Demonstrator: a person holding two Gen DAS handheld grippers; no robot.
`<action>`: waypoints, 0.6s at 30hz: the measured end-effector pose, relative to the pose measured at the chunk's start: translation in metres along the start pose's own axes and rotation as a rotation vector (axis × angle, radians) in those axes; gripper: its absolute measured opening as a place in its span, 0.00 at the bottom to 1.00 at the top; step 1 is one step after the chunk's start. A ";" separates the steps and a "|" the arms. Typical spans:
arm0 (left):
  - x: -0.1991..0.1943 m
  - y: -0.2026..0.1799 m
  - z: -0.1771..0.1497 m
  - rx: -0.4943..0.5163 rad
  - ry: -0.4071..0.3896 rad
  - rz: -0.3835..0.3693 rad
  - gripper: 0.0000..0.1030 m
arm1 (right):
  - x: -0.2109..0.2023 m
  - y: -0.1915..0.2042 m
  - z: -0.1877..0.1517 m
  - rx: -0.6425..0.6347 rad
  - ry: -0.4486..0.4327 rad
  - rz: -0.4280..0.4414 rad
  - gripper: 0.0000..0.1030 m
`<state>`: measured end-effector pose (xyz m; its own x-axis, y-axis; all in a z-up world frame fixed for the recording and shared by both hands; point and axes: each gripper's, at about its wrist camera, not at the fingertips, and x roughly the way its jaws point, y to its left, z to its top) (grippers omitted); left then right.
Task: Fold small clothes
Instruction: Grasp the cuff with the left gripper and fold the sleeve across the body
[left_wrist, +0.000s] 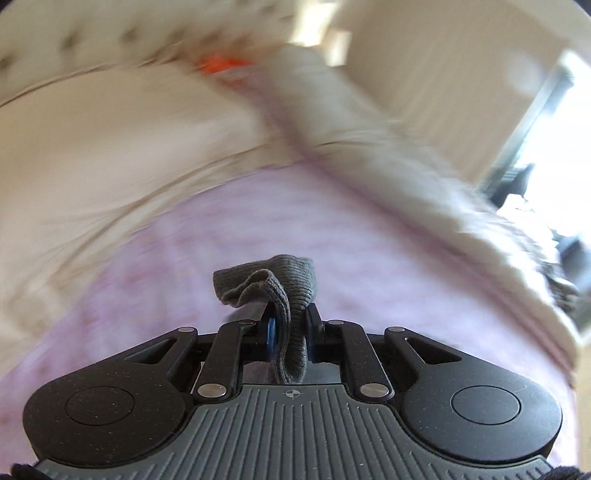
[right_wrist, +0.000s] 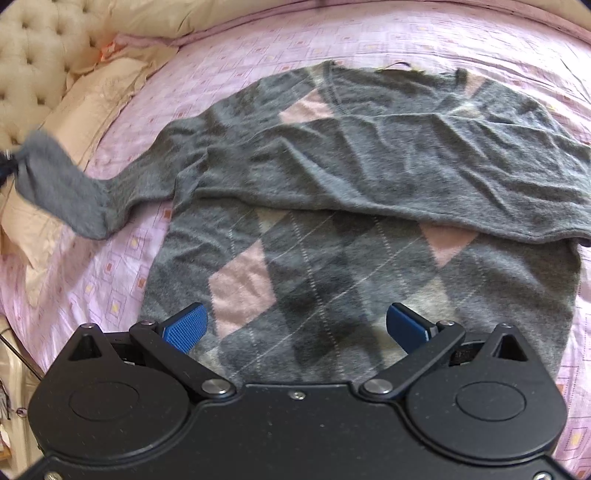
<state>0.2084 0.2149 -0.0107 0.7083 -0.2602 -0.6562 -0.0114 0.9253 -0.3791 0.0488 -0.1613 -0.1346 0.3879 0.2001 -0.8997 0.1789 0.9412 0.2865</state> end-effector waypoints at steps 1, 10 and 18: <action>0.000 -0.019 0.002 0.014 -0.008 -0.042 0.14 | -0.002 -0.005 0.000 0.005 -0.007 0.002 1.00; 0.053 -0.189 -0.020 0.181 0.053 -0.362 0.14 | -0.026 -0.057 -0.008 0.108 -0.059 -0.002 1.00; 0.118 -0.286 -0.111 0.327 0.247 -0.482 0.14 | -0.039 -0.096 -0.020 0.195 -0.070 -0.044 1.00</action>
<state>0.2172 -0.1114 -0.0524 0.3959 -0.6888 -0.6073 0.5121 0.7146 -0.4766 -0.0015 -0.2542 -0.1336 0.4367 0.1340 -0.8896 0.3665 0.8766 0.3120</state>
